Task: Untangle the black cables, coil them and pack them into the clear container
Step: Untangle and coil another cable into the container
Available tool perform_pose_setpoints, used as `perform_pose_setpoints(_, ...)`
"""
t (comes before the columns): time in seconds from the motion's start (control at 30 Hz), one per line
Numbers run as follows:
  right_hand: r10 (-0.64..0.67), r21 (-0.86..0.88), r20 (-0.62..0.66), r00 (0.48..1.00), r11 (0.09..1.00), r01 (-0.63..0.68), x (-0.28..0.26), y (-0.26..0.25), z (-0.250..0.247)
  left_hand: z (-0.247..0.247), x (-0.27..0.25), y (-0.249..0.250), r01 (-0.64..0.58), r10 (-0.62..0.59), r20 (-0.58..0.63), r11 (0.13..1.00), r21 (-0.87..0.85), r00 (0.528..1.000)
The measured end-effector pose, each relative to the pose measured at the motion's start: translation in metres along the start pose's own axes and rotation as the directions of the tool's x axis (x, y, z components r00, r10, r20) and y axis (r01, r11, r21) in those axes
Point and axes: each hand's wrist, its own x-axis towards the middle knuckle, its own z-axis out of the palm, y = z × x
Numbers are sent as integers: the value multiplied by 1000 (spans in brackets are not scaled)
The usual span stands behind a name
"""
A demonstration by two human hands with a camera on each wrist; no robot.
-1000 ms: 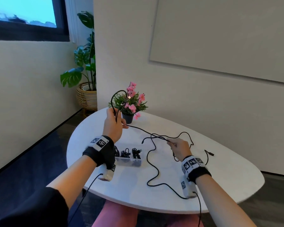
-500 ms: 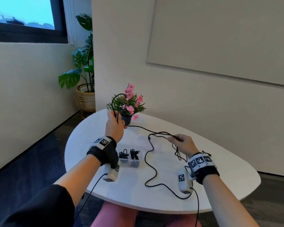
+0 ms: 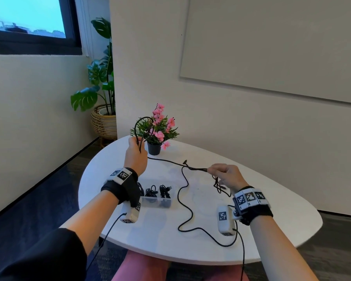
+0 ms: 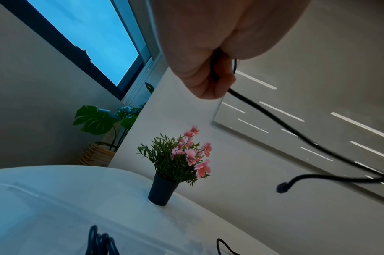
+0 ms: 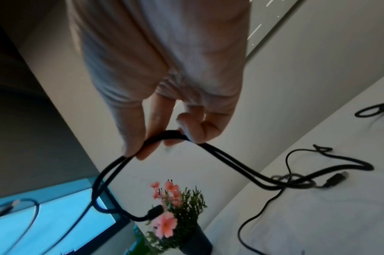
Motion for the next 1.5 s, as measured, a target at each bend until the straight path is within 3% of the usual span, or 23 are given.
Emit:
perform_pose_setpoints(0.1, 148, 254, -120, 982, 961, -114, 6, -2, -2, -1, -1, 1, -29, 29, -4, 999, 22, 1000)
perform_pose_setpoints(0.2, 323, 503, -225, 919, 846, -174, 15, 1, -14, -10, 1, 4, -28, 33, -89, 998, 55, 995)
perform_pose_setpoints(0.3, 475, 693, -382, 793, 714, -94, 21, 18, -46, -40, 14, -2, 90, -79, -247, 995, 34, 966)
perform_pose_setpoints(0.37, 481, 719, -436, 761, 695, -28, 24, 32, -62, -60, 22, -9, 111, -96, -304, 993, 35, 948)
perform_pose_setpoints(0.5, 408, 517, -422, 810, 842, -155, 31, 44, -64, -67, 22, -11, 55, -40, -272, 997, 48, 962)
perform_pose_setpoints(0.6, 337, 115, -331, 881, 942, -317, 34, 40, -55, -56, 16, -3, 8, -11, -222, 1000, -14, 975)
perform_pose_setpoints(0.7, 298, -236, -275, 914, 901, -365, 33, 33, -48, -44, 7, 11, -37, 28, -135, 997, -65, 990)
perform_pose_setpoints(0.83, 159, -431, -162, 974, 876, -215, 39, 34, -41, -26, -10, 27, -30, 33, 19, 991, -128, 999)
perform_pose_setpoints(0.97, -67, -350, 20, 998, 934, 69, 9, -5, 0, -3, -32, 39, -3, 25, 222, 995, -97, 975)
perform_pose_setpoints(1.07, -212, -170, 113, 971, 958, 229, -14, -35, 35, 10, -48, 47, 13, -8, 421, 1000, -8, 907)
perform_pose_setpoints(1.17, -446, -152, 151, 882, 872, 466, -29, -56, 51, 17, -57, 49, -107, -24, 582, 976, 189, 813)
perform_pose_setpoints(1.27, -581, -319, 257, 772, 703, 636, -32, -61, 52, 15, -59, 51, -195, -18, 601, 938, 288, 799)
perform_pose_setpoints(1.33, -575, -365, 250, 779, 690, 626, -32, -56, 51, 12, -59, 52, -149, -44, 615, 954, 259, 788)
perform_pose_setpoints(1.4, -542, -350, 156, 826, 751, 559, -31, -50, 47, 10, -59, 52, -89, -64, 640, 975, 204, 766)
perform_pose_setpoints(1.5, -494, -326, 63, 867, 811, 486, -30, -46, 39, 9, -58, 53, -123, -27, 650, 975, 185, 759)
